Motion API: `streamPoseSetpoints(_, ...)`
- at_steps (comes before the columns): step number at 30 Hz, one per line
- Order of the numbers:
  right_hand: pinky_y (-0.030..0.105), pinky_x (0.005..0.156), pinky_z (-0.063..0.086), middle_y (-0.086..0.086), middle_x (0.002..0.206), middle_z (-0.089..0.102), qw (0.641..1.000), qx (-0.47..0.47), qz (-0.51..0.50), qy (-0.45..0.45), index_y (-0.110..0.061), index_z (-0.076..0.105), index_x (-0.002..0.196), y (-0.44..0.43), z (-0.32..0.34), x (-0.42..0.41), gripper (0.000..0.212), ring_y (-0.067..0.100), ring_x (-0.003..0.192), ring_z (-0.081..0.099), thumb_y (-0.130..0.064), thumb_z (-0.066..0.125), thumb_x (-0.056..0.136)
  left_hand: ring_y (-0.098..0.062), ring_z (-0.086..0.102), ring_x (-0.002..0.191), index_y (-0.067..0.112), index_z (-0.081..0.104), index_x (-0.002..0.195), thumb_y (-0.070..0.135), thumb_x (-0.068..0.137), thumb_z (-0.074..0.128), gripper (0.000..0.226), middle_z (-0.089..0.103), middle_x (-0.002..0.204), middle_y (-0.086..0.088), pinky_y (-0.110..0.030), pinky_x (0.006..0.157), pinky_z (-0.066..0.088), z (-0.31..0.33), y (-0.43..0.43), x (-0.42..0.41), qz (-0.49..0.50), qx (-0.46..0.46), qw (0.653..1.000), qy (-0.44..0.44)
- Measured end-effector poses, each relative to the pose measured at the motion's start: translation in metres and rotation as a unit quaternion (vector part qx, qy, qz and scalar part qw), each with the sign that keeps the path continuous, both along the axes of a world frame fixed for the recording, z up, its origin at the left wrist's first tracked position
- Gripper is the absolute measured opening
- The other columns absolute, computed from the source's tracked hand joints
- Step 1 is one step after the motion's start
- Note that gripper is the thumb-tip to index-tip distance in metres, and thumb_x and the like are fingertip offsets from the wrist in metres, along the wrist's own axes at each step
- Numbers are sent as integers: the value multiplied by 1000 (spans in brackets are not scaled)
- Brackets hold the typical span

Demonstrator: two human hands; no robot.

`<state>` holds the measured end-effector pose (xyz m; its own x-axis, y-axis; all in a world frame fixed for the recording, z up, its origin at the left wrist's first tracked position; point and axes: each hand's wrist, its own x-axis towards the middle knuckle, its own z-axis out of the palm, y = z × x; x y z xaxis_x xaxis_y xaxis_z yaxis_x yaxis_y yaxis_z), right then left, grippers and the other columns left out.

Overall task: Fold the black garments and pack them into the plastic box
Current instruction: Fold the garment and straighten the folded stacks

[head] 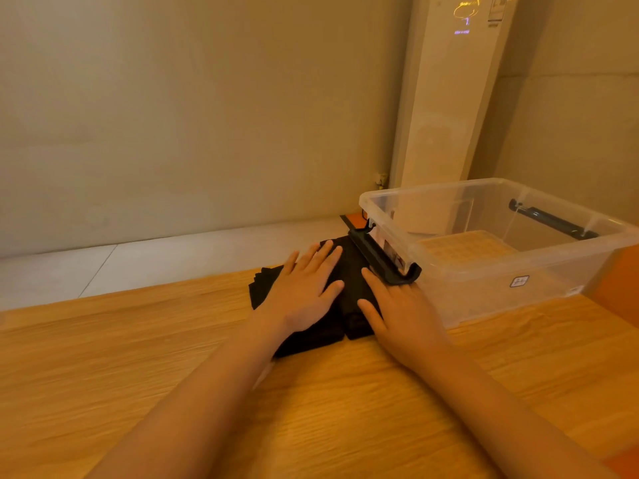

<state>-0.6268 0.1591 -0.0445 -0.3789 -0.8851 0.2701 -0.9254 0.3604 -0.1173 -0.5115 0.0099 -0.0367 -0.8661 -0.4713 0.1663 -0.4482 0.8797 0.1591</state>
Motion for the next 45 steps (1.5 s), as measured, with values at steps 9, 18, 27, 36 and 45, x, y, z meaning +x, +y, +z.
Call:
streamPoseSetpoints(9,34,118,7,-2,160,15,999,40,-16,10,-27,15,153,-1,-1,5,75,17,147,9,-68,19,90,-14,-15,146,34,-1,153,61,96,24,68,-11,161,6,-46,118,-12,-25,-4,33,35,93,992,-82)
streamPoseSetpoints(18,35,116,-2,-2,161,0,999,38,5,18,-27,6,153,8,-1,26,87,17,148,-1,-73,-5,79,-9,-19,145,34,-3,152,60,97,17,64,-11,160,10,-42,117,-16,-22,-3,49,53,48,997,-30)
streamPoseSetpoints(27,37,120,1,2,158,19,996,12,63,54,-22,29,148,5,-2,88,75,17,147,5,-59,0,90,-6,-25,142,33,-9,151,53,99,14,60,-18,158,12,-34,115,-18,-16,22,113,69,28,997,-15)
streamPoseSetpoints(36,32,115,-11,-2,161,-1,983,-14,182,13,-23,5,153,-53,15,196,95,13,147,-11,-69,-25,76,-3,-18,142,27,1,153,70,77,-7,88,-5,160,10,-32,116,-16,22,21,257,156,-89,983,21)
streamPoseSetpoints(45,30,117,8,0,157,25,928,-87,350,-97,-18,27,149,-113,49,369,53,14,146,15,-42,33,102,-10,8,147,23,25,151,57,93,35,68,18,158,6,-36,120,-1,38,30,451,319,-95,938,98)
